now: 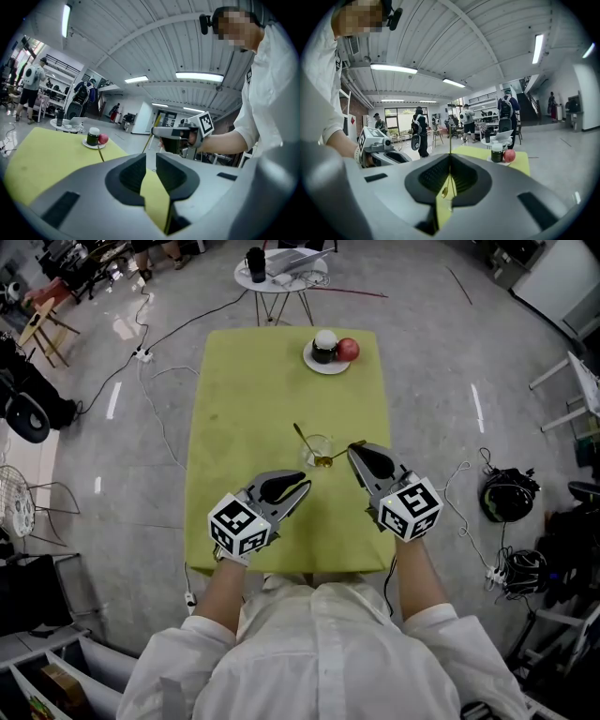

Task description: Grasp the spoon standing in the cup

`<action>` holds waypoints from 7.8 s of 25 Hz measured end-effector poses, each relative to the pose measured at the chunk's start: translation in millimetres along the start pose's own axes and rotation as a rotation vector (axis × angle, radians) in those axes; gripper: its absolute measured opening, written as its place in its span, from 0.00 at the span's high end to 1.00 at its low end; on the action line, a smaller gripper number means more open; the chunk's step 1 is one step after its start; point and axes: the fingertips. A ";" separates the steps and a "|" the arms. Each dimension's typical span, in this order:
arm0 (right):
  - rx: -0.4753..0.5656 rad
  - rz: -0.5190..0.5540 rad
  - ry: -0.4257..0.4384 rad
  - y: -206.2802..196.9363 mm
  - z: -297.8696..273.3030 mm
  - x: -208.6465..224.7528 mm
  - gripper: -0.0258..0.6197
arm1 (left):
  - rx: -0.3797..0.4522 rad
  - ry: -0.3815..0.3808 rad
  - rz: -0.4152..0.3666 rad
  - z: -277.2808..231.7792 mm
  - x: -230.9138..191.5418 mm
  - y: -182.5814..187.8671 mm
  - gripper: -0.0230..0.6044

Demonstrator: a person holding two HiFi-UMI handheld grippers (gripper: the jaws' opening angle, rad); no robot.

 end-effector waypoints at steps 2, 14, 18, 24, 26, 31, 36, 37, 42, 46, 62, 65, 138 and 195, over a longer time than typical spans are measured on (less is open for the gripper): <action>0.004 -0.016 0.001 -2.0 3.1 -1.5 0.95 | 0.004 -0.001 -0.004 0.8 0.1 1.9 0.85; -0.033 -0.129 -0.009 -41.2 10.2 -8.6 0.95 | -0.008 -0.007 -0.002 8.3 1.5 -2.6 0.85; -0.064 -0.166 -0.014 -60.4 10.6 -8.4 0.95 | -0.018 -0.020 -0.005 6.0 4.6 -6.4 0.86; -0.111 -0.225 -0.021 -89.2 8.1 -9.8 0.95 | -0.026 -0.033 -0.001 5.6 7.3 -11.8 0.88; -0.128 -0.248 -0.021 -97.7 6.7 -10.2 0.95 | -0.028 -0.037 0.002 5.7 7.1 -13.0 0.89; -0.160 -0.334 -0.029 -121.6 4.9 -5.5 0.95 | -0.034 -0.045 0.005 4.2 7.2 -16.6 0.90; -0.187 -0.379 -0.042 -140.3 6.6 -2.9 0.95 | -0.032 -0.045 0.004 4.7 8.4 -16.8 0.90; -0.193 -0.387 -0.044 -144.1 6.7 -2.1 0.95 | -0.032 -0.045 0.005 4.4 8.7 -17.1 0.90; -0.214 -0.444 -0.066 -161.8 6.3 5.6 0.95 | -0.033 -0.051 0.003 0.9 9.6 -17.0 0.90; -0.210 -0.505 -0.088 -169.0 8.8 12.9 0.95 | -0.033 -0.054 0.001 1.0 11.8 -16.5 0.90; -0.265 -0.517 -0.131 -174.6 8.9 26.1 0.94 | -0.045 -0.067 -0.002 -3.2 20.4 -18.4 0.90; -0.275 -0.511 -0.142 -175.2 8.6 28.4 0.94 | -0.046 -0.068 -0.004 -4.0 21.0 -18.5 0.90; -0.425 0.108 0.160 -48.8 -61.5 -11.5 0.86 | -0.040 -0.005 0.026 1.4 0.2 -22.3 0.90; -0.613 0.201 0.281 -87.8 -113.8 15.0 0.95 | -0.062 0.034 0.059 -1.7 -8.6 -33.7 0.90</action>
Point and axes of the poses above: the fingertips, and each gripper's own axes: z backward along the fingers, x to its right, y out of its top, and after that the axes turned 11 degrees about -z, right-handed
